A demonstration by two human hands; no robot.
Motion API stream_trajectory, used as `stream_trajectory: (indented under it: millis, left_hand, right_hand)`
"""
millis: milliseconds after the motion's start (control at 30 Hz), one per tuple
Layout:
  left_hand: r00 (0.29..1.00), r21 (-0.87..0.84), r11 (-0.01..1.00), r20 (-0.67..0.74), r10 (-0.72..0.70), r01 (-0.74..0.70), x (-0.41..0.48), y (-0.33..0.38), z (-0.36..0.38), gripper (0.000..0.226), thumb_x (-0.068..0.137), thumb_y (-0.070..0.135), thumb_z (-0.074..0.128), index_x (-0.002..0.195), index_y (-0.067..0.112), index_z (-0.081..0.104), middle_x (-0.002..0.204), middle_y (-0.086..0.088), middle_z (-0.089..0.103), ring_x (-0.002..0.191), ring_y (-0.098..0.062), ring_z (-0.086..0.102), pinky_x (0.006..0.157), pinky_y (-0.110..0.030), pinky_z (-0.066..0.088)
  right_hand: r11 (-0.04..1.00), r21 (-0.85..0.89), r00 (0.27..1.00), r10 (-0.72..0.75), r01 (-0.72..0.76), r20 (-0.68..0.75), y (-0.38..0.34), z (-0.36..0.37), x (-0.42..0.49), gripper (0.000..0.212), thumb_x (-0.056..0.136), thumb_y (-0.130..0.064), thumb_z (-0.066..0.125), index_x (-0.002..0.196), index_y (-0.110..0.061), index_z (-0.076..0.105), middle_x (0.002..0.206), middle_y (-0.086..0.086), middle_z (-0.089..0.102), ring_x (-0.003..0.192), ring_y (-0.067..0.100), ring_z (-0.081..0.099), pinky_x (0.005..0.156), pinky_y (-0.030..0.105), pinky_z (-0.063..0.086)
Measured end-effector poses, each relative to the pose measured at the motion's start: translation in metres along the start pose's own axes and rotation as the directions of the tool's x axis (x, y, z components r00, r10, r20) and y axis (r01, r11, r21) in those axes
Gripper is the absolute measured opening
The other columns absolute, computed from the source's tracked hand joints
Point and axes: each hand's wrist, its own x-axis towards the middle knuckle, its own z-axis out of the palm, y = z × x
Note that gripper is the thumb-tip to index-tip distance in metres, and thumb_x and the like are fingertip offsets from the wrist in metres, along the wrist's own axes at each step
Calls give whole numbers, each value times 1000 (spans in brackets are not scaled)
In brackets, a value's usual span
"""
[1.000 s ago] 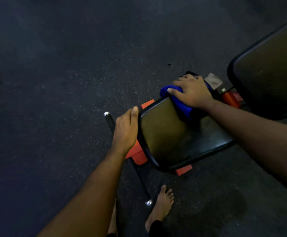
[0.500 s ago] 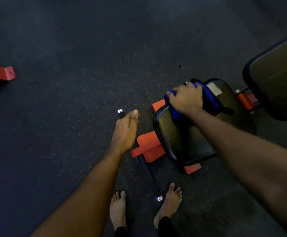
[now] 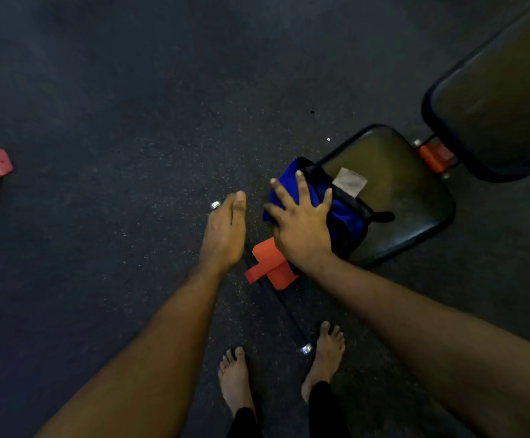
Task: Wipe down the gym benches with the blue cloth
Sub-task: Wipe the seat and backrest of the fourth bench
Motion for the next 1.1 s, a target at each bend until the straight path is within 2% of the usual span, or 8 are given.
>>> stream_trajectory:
  millis: [200, 433, 533, 633, 700, 833, 1000, 1100]
  left_hand:
    - [996, -33, 999, 86, 9, -7, 1, 3, 10, 44, 104, 48, 22, 110, 23, 58, 102, 8, 59, 91, 2, 56, 78, -18, 41]
    - [991, -24, 998, 123, 55, -52, 10, 2, 26, 62, 103, 51, 18, 144, 14, 46, 144, -4, 51, 131, -12, 47, 108, -25, 34]
    - [983, -18, 996, 162, 85, -83, 8, 9, 37, 54, 106, 45, 20, 132, 14, 56, 115, 12, 59, 102, 7, 51, 87, -4, 31]
    - [977, -1, 996, 194, 91, -93, 9, 14, 52, 44, 105, 49, 20, 102, 29, 58, 98, 11, 59, 84, 7, 51, 82, -16, 39]
    - [982, 18, 996, 169, 82, -87, 10, 15, 57, 41, 105, 49, 20, 92, 32, 55, 88, 16, 56, 80, 8, 50, 77, -10, 39]
    - [986, 27, 994, 134, 101, -106, 14, 14, 55, 43, 106, 45, 20, 96, 24, 56, 89, 12, 56, 77, 7, 49, 68, 1, 36]
    - [974, -16, 992, 191, 125, -124, 22, 1, 49, 60, 105, 49, 18, 125, 16, 64, 122, 5, 65, 114, -4, 57, 94, -13, 38]
    - [966, -22, 992, 226, 126, -124, 25, 1, 47, 62, 103, 53, 18, 124, 18, 65, 119, 5, 66, 112, -3, 58, 95, -15, 42]
  right_hand:
    - [999, -37, 998, 19, -22, -63, 11, 28, -90, 75, 85, -23, 66, 151, -41, 35, 167, -7, -6, 152, 36, -2, 104, 76, 18]
    - [987, 32, 987, 159, -159, -4, -15, 14, -32, 67, 98, -32, 49, 155, -44, 17, 163, -3, -25, 149, 36, -22, 108, 77, 8]
    - [989, 56, 984, 141, -135, -105, -5, 28, -74, 68, 93, -33, 56, 153, -43, 27, 167, -3, -11, 153, 33, -7, 109, 71, 15]
    - [977, 170, 975, 158, -132, -153, 18, 32, -100, 61, 96, -44, 47, 152, -48, 25, 167, -9, 7, 154, 28, 3, 110, 67, 19]
    - [957, 214, 963, 231, -199, -136, 35, 28, -93, 57, 99, -50, 39, 153, -50, 20, 166, -11, 11, 154, 25, 3, 111, 66, 18]
    - [862, 277, 882, 463, -426, -84, 101, 18, -46, 52, 101, -53, 32, 153, -48, 22, 165, -7, 15, 153, 28, 8, 110, 69, 18]
    - [588, 408, 680, 724, -698, 120, 143, 0, 15, 55, 102, -53, 28, 155, -46, 16, 167, -7, 9, 153, 29, 3, 114, 69, 10]
    - [774, 325, 809, 586, -544, -40, 92, -3, 13, 53, 102, -50, 30, 154, -44, 22, 165, -5, 17, 152, 28, 11, 115, 66, 11]
